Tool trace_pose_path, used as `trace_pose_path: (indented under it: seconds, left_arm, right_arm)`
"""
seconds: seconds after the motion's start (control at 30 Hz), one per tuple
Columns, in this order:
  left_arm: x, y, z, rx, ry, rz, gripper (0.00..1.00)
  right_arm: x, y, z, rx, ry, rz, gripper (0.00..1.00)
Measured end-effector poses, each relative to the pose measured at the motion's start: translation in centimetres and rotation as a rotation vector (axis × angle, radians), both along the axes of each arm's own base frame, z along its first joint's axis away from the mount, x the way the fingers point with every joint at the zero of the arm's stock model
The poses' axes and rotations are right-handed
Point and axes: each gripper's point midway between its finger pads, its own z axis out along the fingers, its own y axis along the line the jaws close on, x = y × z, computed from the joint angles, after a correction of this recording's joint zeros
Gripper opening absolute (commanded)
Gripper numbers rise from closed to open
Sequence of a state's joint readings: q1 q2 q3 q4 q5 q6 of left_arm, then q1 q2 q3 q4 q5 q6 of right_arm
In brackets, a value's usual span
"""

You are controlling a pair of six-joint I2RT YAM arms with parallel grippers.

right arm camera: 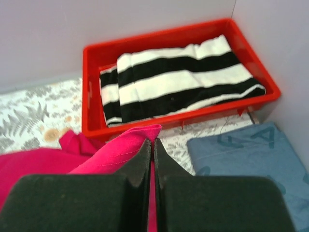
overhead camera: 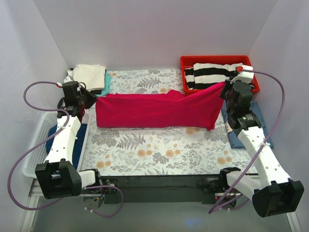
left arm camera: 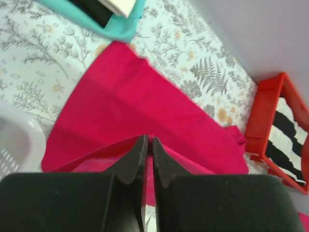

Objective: Fold and stack the t-shirts
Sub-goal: Flatten out the tshirt

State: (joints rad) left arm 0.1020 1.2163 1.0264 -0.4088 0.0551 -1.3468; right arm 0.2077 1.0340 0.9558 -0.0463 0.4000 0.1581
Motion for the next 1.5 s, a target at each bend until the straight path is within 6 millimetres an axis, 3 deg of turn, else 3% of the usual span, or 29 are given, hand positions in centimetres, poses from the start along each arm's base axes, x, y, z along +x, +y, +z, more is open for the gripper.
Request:
trace_pose_path:
  seconds: [0.1, 0.3, 0.43, 0.53, 0.73, 0.93, 1.03, 1.1, 1.2, 1.3, 1.5]
  left_arm:
    - [0.4, -0.1, 0.7, -0.005, -0.028, -0.004, 0.00]
    - [0.5, -0.3, 0.4, -0.018, -0.020, -0.010, 0.00]
    - [2.3, -0.4, 1.8, -0.024, -0.038, -0.023, 0.00]
    - [4.9, -0.3, 4.5, -0.021, -0.090, -0.032, 0.00]
    - [10.2, -0.3, 12.0, 0.002, -0.273, -0.072, 0.00]
    - [13.1, 0.3, 17.0, 0.051, -0.384, -0.077, 0.00]
    - [13.4, 0.4, 18.8, 0.063, -0.416, -0.075, 0.00]
    - [13.0, 0.4, 19.9, 0.070, -0.437, -0.074, 0.00]
    - [11.5, 0.4, 21.4, 0.087, -0.456, -0.072, 0.00]
    - [9.0, 0.3, 23.5, 0.112, -0.482, -0.077, 0.00]
    - [0.9, -0.5, 30.6, 0.152, -0.650, -0.074, 0.00]
  right_arm:
    - [-0.6, -0.3, 2.0, 0.011, -0.051, -0.010, 0.01]
    - [-0.7, -0.4, 2.4, 0.003, -0.040, -0.015, 0.01]
    - [1.1, 0.3, 5.8, -0.008, -0.067, 0.011, 0.01]
    - [2.9, 1.1, 10.2, -0.021, -0.133, 0.045, 0.01]
    - [5.8, 2.8, 18.1, -0.045, -0.286, 0.117, 0.01]
    - [10.5, 5.3, 21.4, -0.056, -0.351, 0.205, 0.01]
    - [12.7, 6.6, 22.1, -0.056, -0.356, 0.252, 0.01]
    - [13.0, 7.2, 22.5, -0.053, -0.356, 0.282, 0.01]
    - [11.6, 7.9, 23.7, -0.038, -0.372, 0.332, 0.01]
    - [8.0, 8.1, 26.1, -0.027, -0.412, 0.384, 0.01]
    - [-5.0, 7.0, 34.2, -0.019, -0.619, 0.464, 0.01]
